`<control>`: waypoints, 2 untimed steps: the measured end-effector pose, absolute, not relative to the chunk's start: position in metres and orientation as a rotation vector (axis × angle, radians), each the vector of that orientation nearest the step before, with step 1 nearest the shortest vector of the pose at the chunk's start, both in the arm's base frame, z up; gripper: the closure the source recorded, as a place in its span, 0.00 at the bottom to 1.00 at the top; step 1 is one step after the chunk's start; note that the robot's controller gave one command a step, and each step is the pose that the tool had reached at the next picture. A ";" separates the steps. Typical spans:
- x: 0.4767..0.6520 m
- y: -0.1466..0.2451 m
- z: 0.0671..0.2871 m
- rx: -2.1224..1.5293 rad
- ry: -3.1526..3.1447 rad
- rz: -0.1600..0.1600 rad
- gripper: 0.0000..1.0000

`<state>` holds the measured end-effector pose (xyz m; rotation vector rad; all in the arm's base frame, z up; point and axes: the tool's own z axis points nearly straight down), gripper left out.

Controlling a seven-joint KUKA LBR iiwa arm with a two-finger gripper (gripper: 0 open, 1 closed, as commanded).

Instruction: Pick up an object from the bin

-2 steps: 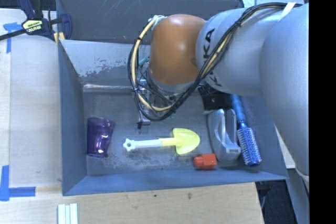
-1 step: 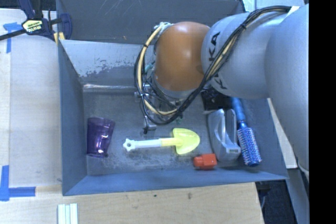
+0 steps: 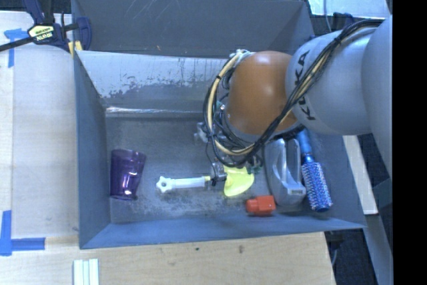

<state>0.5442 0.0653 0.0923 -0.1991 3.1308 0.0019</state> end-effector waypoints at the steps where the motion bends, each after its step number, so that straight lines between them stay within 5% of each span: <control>1: 0.517 0.049 0.080 -0.415 3.110 -0.007 0.00; 2: 0.485 0.029 0.073 -0.261 3.126 0.002 1.00</control>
Offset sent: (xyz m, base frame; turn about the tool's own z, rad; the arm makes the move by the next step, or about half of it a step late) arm -0.0591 -0.0359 -0.0189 -0.0402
